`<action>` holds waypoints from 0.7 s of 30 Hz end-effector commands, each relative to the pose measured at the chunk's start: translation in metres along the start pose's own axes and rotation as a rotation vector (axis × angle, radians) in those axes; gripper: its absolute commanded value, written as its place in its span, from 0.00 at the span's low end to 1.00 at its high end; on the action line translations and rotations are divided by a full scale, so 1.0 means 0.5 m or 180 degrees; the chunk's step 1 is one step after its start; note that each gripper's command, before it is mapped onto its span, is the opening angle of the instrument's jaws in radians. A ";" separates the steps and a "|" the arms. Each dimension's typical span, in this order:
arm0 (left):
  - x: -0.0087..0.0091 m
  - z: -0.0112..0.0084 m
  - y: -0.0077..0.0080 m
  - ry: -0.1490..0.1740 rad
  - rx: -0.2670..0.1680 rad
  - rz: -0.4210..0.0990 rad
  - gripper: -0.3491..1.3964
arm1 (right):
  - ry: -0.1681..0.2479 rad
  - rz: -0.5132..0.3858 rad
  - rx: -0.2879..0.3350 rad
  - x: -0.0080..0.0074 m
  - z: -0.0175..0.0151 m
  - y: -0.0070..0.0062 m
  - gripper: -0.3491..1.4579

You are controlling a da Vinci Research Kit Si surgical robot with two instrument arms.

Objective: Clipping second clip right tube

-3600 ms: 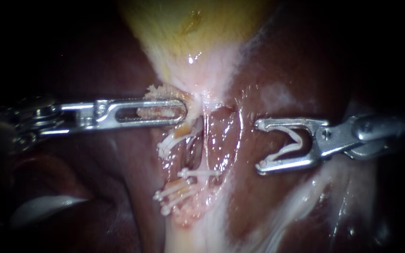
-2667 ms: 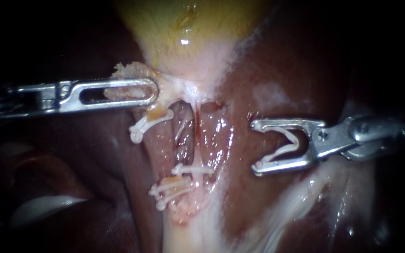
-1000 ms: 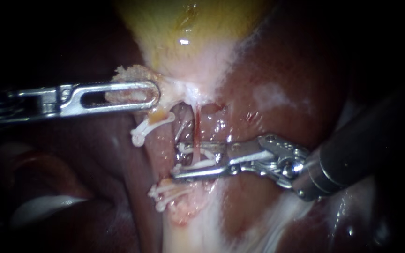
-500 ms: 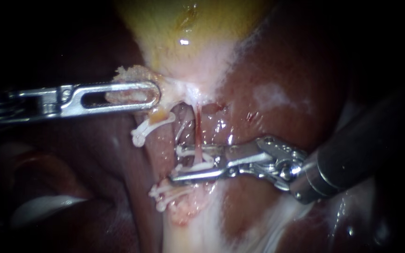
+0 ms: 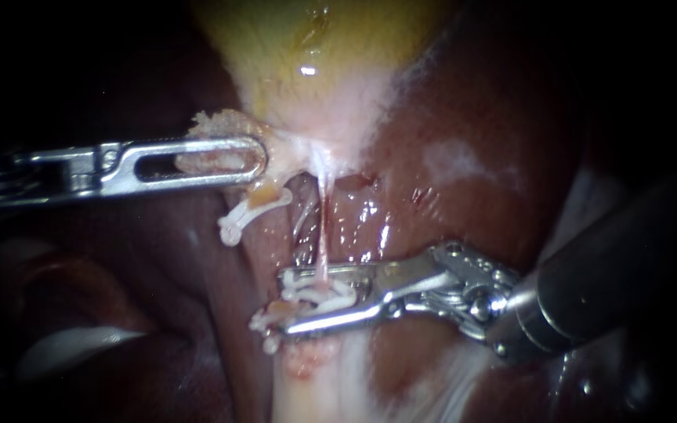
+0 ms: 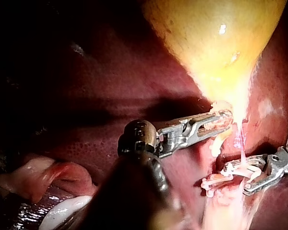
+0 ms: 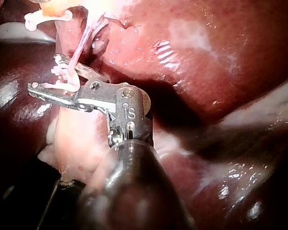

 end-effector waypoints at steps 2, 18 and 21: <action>0.0000 0.0000 0.0000 0.0000 0.0001 0.0000 0.00 | 0.0006 0.0002 0.0003 0.0004 -0.0001 -0.0003 0.47; 0.0000 0.0000 0.0000 0.0000 0.0000 0.0000 0.00 | -0.0001 0.0021 0.0017 0.0002 -0.0021 0.0004 0.31; 0.0000 0.0000 0.0000 -0.0001 0.0000 0.0000 0.00 | -0.0002 0.0152 0.0023 0.0000 -0.0038 0.0006 0.03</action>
